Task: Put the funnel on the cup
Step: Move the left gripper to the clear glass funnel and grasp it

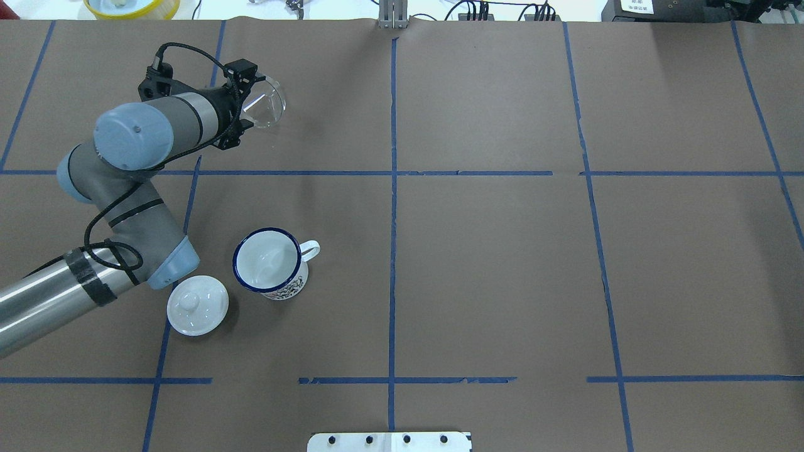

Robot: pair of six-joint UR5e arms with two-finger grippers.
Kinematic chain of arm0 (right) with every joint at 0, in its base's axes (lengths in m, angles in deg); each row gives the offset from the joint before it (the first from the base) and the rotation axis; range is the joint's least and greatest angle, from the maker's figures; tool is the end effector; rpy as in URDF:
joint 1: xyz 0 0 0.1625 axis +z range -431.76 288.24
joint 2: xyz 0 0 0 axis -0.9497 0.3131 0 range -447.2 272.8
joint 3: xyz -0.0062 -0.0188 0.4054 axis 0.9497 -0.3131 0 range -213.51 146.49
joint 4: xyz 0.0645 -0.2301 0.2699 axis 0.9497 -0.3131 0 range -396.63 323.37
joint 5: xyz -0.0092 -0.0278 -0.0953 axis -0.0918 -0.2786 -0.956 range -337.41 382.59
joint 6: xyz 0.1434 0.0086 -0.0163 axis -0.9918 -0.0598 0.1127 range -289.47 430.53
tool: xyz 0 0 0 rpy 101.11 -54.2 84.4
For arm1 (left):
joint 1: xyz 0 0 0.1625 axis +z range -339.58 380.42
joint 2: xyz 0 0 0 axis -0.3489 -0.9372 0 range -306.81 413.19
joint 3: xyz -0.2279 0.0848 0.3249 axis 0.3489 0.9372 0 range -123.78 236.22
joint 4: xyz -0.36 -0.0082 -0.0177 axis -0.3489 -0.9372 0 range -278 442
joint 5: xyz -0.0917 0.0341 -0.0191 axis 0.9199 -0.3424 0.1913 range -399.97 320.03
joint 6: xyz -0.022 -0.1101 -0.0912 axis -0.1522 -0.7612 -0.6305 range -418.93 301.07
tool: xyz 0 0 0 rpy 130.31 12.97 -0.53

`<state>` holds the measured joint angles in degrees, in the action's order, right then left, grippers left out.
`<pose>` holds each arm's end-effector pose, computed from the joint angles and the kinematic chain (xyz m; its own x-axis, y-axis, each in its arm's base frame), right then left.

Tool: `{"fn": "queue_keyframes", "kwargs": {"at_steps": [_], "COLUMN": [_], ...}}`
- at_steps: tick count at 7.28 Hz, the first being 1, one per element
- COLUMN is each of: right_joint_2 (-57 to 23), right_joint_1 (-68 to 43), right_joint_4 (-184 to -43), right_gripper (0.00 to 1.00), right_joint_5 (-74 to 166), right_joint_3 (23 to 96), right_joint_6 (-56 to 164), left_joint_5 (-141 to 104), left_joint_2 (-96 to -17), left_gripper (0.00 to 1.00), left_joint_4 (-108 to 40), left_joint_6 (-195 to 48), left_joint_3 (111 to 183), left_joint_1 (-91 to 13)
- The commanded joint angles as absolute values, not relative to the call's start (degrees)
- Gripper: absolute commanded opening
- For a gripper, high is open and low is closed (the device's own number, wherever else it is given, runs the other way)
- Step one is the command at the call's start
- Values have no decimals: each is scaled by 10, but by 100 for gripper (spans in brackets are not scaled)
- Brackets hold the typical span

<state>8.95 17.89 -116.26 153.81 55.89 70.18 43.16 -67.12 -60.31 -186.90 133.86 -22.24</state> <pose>0.0355 -0.3957 0.7077 0.7520 -0.0402 0.6579 0.0015 0.9982 0.0592 0.4070 -0.5799 0.3643 -0.2691 -0.5827 -0.7668 0.7484 0.3746 -0.5473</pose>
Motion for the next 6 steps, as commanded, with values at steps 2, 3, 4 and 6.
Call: {"fn": "queue_keyframes", "kwargs": {"at_steps": [2,3,4,6], "right_joint_2": [90,90,90,90], "right_joint_1": [179,179,179,179], "right_joint_4": [-1163,-1163,-1163,-1163], "right_gripper": [100,100,100,100], "right_joint_5": [1538,1538,1538,1538], "right_joint_3": [559,560,559,559], "right_joint_6": [702,702,702,702], "left_joint_5": [408,408,408,409], "left_joint_2": [-728,-737,-741,-742], "left_gripper": [97,90,64,0], "left_joint_4": [-636,-649,-657,-664], "left_joint_6": [-1901,-1902,-1903,-1902], "left_joint_3": [1226,1207,1199,1199], "left_joint_1": [-226,-233,-238,-246]}}
